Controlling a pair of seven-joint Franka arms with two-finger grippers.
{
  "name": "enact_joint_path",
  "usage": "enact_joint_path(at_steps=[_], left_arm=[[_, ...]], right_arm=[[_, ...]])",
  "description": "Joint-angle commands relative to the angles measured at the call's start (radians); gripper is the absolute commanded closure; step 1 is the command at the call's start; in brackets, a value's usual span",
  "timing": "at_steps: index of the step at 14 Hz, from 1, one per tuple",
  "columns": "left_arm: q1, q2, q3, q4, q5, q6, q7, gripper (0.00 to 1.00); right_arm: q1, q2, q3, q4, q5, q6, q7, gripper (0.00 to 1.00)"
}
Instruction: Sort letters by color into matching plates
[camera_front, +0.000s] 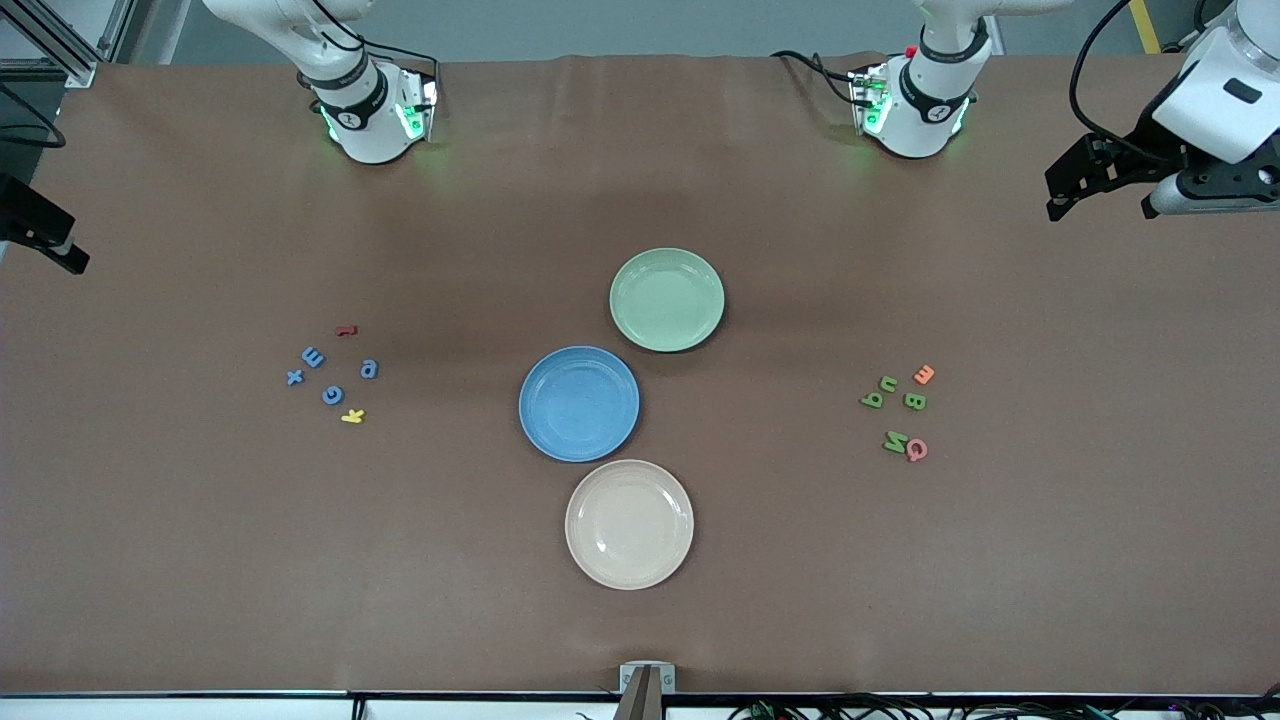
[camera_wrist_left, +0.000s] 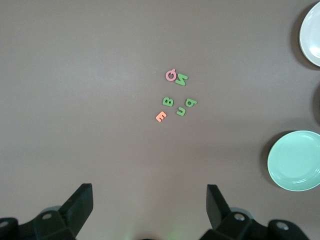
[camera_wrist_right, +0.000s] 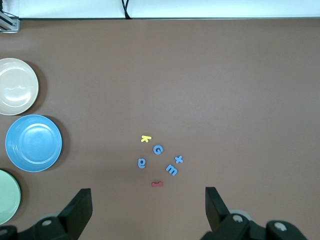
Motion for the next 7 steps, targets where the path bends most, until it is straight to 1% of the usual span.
enact_joint_path(at_steps=[1,4,7], left_arm=[[0.005,0.018,0.0,0.035,0.006,-0.032,0.02,0.0],[0.007,0.02,0.006,0.043,0.006,-0.032,0.02,0.0],[0.007,0.047,0.006,0.042,0.006,-0.032,0.023,0.0]], right_arm=[[0.018,0.013,-0.012,0.027,-0.015,-0.014,-0.006,0.0],[0.015,0.012,-0.012,0.027,-0.015,-0.015,-0.006,0.0],[0.011,0.012,-0.014,0.027,-0.015,-0.02,-0.006,0.0]])
